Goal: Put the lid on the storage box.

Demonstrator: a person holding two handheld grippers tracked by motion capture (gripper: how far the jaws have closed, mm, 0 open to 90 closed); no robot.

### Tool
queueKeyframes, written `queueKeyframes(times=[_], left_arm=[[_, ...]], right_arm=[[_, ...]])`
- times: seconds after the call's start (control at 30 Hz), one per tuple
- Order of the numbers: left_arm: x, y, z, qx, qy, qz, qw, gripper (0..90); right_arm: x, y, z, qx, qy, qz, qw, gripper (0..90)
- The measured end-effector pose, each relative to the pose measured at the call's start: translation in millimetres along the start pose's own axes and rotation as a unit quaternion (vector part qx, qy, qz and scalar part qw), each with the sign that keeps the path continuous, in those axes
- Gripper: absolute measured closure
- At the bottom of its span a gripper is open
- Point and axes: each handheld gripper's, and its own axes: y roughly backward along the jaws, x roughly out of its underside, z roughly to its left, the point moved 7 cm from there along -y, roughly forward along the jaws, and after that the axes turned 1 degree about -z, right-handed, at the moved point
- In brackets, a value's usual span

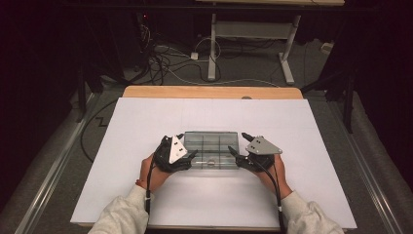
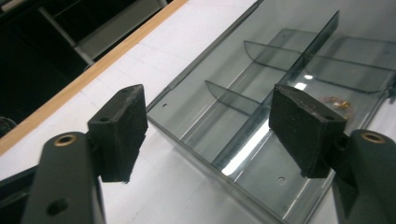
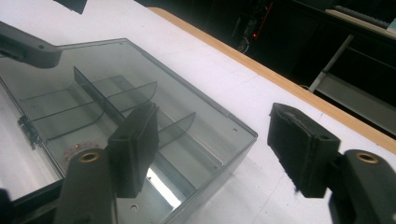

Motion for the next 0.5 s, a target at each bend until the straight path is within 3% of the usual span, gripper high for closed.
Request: queueKeyframes(times=[0.13, 0.33, 0.5], left_arm=[[-1.5, 1.2, 0.9, 0.004, 0.011, -0.014, 0.9998, 21.6], [0.8, -1.3, 0.1, 0.019, 0.015, -0.005, 0.9997, 14.8], [-1.0, -0.7, -0.9, 0.026, 0.010, -0.006, 0.9996, 14.9]], right_arm=[[0.7, -1.1, -0.4, 0.007, 0.000, 0.002, 1.0000, 25.8], [1.5, -2.4, -1.9, -0.007, -0.020, 0.006, 0.9998, 16.2], [-0.4, -0.7, -3.4, -0.021, -0.030, 0.011, 0.9993, 15.8]])
